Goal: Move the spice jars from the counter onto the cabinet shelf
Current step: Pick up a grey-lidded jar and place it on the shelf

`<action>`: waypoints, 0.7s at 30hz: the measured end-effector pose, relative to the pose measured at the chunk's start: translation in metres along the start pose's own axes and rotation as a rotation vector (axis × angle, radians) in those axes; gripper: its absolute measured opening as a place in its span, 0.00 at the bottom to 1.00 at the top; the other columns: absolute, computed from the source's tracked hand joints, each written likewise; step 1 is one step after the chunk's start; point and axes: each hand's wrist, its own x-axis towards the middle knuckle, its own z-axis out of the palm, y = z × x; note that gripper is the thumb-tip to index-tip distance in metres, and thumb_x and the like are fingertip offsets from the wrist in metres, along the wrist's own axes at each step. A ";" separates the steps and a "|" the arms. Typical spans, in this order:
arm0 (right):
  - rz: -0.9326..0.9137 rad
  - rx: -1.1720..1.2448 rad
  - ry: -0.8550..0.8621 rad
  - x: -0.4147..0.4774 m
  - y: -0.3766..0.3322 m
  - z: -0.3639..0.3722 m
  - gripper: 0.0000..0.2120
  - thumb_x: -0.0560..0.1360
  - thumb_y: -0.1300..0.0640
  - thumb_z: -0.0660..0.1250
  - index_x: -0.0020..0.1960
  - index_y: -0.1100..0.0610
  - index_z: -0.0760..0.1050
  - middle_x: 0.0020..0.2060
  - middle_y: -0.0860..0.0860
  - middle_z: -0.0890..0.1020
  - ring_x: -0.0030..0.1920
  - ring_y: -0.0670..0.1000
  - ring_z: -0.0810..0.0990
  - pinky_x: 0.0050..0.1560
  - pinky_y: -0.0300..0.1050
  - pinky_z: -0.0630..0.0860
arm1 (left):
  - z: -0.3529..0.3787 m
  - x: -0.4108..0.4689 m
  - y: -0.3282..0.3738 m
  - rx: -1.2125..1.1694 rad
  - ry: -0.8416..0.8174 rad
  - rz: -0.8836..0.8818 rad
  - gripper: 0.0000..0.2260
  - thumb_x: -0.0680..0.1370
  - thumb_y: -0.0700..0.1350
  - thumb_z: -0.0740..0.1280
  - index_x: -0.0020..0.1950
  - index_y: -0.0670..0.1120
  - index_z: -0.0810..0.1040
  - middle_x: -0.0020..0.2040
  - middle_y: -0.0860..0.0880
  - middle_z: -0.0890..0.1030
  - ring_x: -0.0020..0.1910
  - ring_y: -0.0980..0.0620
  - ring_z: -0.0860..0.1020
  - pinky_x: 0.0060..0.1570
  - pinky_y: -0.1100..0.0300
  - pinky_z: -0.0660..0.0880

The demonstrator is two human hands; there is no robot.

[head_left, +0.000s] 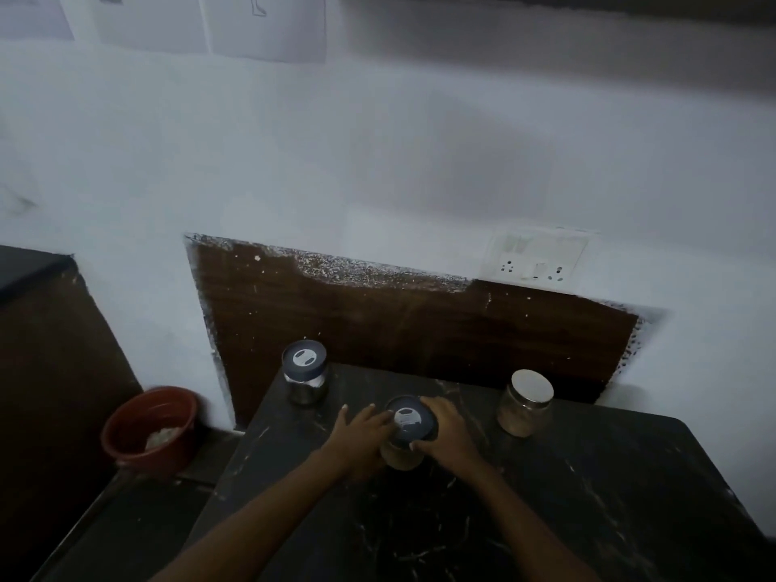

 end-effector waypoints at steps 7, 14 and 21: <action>0.028 0.060 0.058 0.010 -0.002 0.036 0.43 0.65 0.55 0.77 0.73 0.58 0.59 0.72 0.55 0.61 0.71 0.53 0.62 0.68 0.44 0.64 | 0.008 -0.001 -0.014 0.092 -0.130 0.026 0.32 0.79 0.46 0.62 0.77 0.54 0.47 0.78 0.51 0.43 0.76 0.44 0.40 0.69 0.33 0.44; 0.036 0.225 0.104 0.003 -0.011 0.007 0.33 0.63 0.47 0.77 0.64 0.51 0.70 0.61 0.48 0.70 0.58 0.44 0.70 0.51 0.36 0.68 | 0.000 -0.021 -0.020 0.044 0.128 0.058 0.48 0.74 0.49 0.69 0.74 0.51 0.30 0.74 0.51 0.28 0.73 0.46 0.32 0.66 0.34 0.34; -0.041 0.439 -0.022 -0.036 -0.043 -0.077 0.23 0.63 0.38 0.70 0.56 0.43 0.74 0.56 0.47 0.75 0.52 0.45 0.77 0.41 0.38 0.78 | -0.035 -0.050 -0.021 -0.161 0.323 0.155 0.57 0.68 0.55 0.74 0.70 0.54 0.24 0.70 0.57 0.22 0.75 0.51 0.33 0.72 0.40 0.39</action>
